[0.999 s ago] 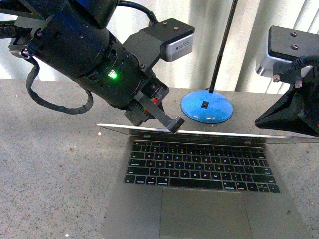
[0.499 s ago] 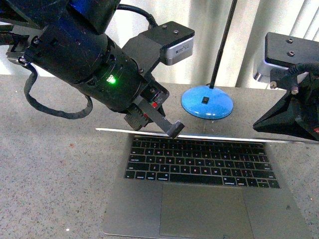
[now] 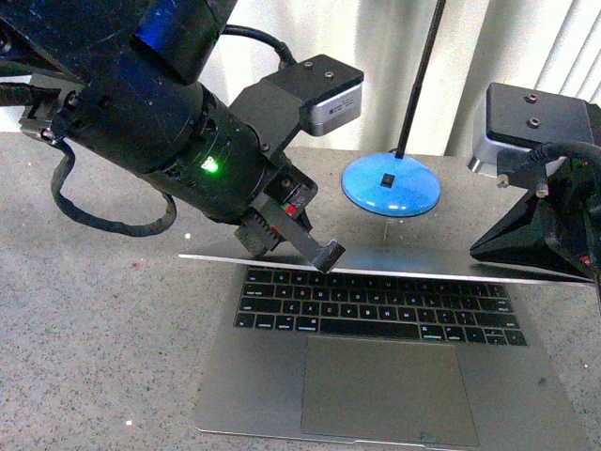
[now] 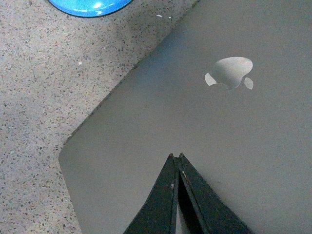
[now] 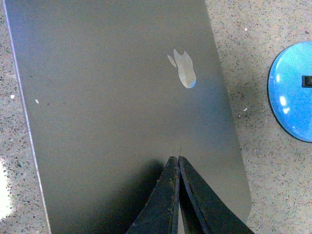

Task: Close laptop

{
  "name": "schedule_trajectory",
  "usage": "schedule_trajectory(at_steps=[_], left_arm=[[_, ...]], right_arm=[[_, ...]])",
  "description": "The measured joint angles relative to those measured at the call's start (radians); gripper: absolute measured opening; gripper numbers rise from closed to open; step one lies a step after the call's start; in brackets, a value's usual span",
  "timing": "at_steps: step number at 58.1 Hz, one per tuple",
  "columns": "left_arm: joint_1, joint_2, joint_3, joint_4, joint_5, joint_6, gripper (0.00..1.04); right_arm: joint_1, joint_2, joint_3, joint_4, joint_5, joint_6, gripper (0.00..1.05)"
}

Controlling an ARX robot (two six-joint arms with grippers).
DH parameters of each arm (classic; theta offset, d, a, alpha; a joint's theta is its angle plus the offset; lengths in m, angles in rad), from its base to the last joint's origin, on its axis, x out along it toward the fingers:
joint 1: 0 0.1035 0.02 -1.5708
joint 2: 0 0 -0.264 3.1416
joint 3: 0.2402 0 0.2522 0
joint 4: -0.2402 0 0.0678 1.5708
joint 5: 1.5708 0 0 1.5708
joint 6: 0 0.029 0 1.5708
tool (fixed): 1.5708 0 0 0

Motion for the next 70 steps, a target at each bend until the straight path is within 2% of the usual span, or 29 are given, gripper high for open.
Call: schedule_trajectory(at_steps=[70], left_arm=[[0.003, 0.014, -0.076, 0.055, 0.025, -0.004, 0.04]], right_arm=[[0.027, 0.048, -0.042, 0.012, 0.021, -0.024, 0.03]])
